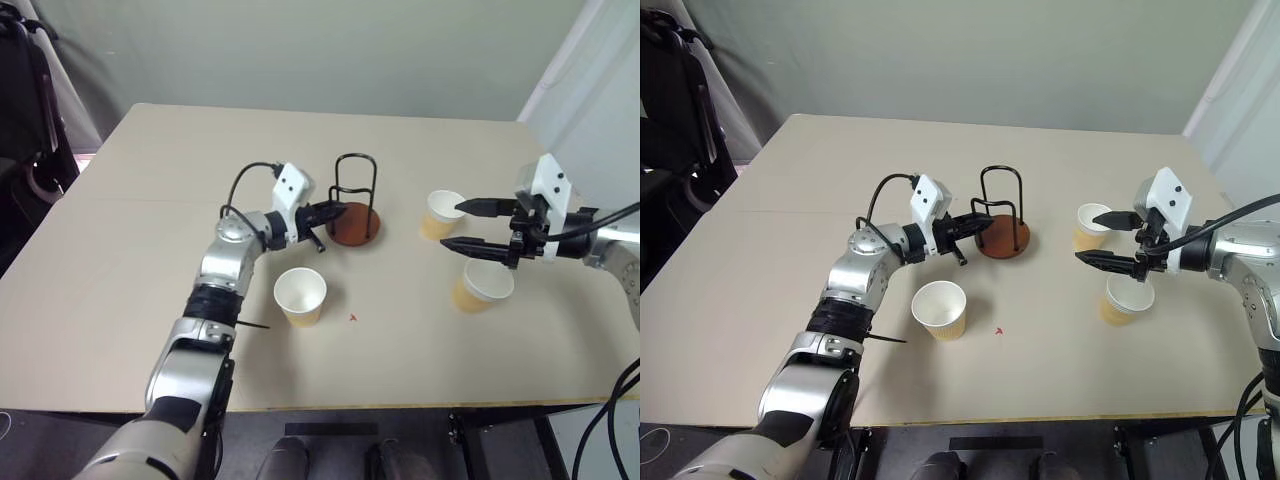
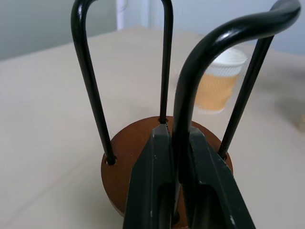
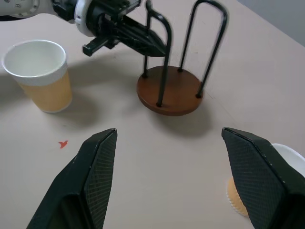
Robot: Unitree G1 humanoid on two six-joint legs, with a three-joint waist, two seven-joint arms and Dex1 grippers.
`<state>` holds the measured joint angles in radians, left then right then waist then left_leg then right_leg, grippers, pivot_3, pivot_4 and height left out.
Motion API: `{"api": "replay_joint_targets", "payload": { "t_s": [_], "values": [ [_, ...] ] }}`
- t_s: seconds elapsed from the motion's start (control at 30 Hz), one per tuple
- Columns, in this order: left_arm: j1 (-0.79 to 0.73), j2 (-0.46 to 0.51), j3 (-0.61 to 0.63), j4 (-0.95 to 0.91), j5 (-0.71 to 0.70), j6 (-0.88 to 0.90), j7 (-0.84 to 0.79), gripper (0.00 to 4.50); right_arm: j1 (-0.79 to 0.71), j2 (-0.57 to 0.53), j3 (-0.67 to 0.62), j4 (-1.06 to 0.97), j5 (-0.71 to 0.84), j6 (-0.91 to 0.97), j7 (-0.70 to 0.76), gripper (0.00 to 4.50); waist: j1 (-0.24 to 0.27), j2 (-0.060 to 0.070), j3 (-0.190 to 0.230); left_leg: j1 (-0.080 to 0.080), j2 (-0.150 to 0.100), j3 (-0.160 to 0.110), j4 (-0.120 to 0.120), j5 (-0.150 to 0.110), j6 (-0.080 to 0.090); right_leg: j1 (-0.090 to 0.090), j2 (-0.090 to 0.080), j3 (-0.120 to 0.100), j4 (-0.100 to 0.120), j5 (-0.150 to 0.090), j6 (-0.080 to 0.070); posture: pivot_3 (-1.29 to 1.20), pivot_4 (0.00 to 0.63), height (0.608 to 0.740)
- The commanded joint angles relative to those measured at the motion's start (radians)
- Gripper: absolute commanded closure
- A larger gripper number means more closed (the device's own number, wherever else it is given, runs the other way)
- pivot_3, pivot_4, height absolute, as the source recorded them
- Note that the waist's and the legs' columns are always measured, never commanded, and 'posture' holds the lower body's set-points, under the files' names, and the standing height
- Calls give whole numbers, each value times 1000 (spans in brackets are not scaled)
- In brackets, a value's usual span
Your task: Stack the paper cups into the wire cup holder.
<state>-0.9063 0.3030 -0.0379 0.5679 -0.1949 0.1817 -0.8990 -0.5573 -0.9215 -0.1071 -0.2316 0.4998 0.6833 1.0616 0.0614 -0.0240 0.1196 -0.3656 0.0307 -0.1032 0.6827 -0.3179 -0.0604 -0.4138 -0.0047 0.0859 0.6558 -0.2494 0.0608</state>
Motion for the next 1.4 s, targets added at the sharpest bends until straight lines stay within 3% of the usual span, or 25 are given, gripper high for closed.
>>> {"api": "replay_joint_targets", "payload": {
  "t_s": [0.03,0.37,0.83,1.4],
  "values": [
    [-52,-20,1,-3,-19,-6,-26,4482,7,-28,-64,-56,37,17,-12,951,0,0,0,0,0,0,0,0,0,0,0,0,0,0,0,0,150,740],
    [-75,-62,-63,-39,-32,42,-164,4482,64,-73,-126,-116,80,62,-30,951,2,0,0,-1,0,0,1,0,2,2,0,0,-4,1,3,0,150,740],
    [-39,-87,-134,-112,-29,76,-239,4482,199,-143,-230,-153,117,72,-29,951,6,0,0,-1,0,3,3,-1,7,5,-1,0,-9,5,9,0,150,740],
    [31,-73,-188,-193,-25,126,-276,4482,211,-150,-231,-147,116,60,-40,951,6,1,-1,-1,0,3,8,-2,11,7,-1,0,-9,6,11,0,150,740]
  ]
}}
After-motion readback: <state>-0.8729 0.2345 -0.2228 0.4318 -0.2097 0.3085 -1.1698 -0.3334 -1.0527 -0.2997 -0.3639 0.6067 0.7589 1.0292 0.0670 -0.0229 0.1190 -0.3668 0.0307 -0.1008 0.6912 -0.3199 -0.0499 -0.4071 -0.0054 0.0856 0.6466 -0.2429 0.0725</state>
